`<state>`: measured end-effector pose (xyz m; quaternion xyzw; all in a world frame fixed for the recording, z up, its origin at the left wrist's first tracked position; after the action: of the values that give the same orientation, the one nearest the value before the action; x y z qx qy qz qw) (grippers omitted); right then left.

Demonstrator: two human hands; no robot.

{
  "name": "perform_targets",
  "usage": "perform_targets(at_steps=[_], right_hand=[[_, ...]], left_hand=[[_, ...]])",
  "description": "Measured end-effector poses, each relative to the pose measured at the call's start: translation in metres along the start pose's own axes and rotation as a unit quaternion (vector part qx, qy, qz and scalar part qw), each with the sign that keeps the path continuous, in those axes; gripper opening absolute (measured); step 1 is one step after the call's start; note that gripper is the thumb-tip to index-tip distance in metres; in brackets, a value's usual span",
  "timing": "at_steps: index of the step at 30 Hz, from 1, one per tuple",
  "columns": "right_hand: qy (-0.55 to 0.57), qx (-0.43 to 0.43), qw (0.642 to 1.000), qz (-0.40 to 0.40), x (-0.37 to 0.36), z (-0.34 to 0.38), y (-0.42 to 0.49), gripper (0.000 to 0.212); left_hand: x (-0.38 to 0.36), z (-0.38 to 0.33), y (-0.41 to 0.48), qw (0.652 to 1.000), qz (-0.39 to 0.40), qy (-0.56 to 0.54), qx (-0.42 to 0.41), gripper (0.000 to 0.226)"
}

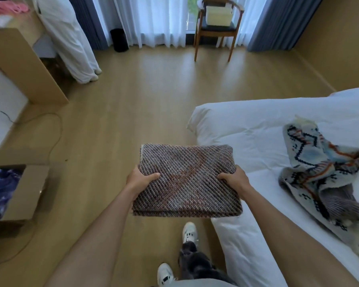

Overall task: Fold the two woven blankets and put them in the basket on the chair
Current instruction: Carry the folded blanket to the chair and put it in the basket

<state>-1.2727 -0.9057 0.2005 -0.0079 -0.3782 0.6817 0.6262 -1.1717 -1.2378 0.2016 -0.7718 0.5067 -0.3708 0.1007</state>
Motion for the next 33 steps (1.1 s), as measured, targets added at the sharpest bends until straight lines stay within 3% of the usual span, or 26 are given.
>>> perform_targets(at_steps=[22, 28, 33], right_hand=[[0.023, 0.017, 0.999, 0.033, -0.019, 0.233, 0.313, 0.053], [0.026, 0.012, 1.0, 0.013, -0.04, 0.304, 0.406, 0.045], [0.038, 0.005, 0.999, -0.027, -0.048, 0.37, 0.477, 0.057]], left_hand=[[0.021, -0.225, 0.323, 0.999, 0.029, -0.035, 0.006, 0.076], [0.032, -0.284, 0.443, 0.998, 0.055, -0.029, 0.002, 0.074], [0.042, -0.353, 0.543, 0.996, 0.086, -0.02, -0.016, 0.07]])
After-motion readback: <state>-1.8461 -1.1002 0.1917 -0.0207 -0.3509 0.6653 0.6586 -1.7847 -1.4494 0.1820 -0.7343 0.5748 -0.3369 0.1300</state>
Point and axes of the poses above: each hand's wrist, its own y-axis towards the middle knuckle, its own x-axis out of the back of the hand, z = x × y, the point moved 8 cm from there along y, towards the middle knuckle, and after that the axes turned 2 degrees about y, right-handed, at the moved point
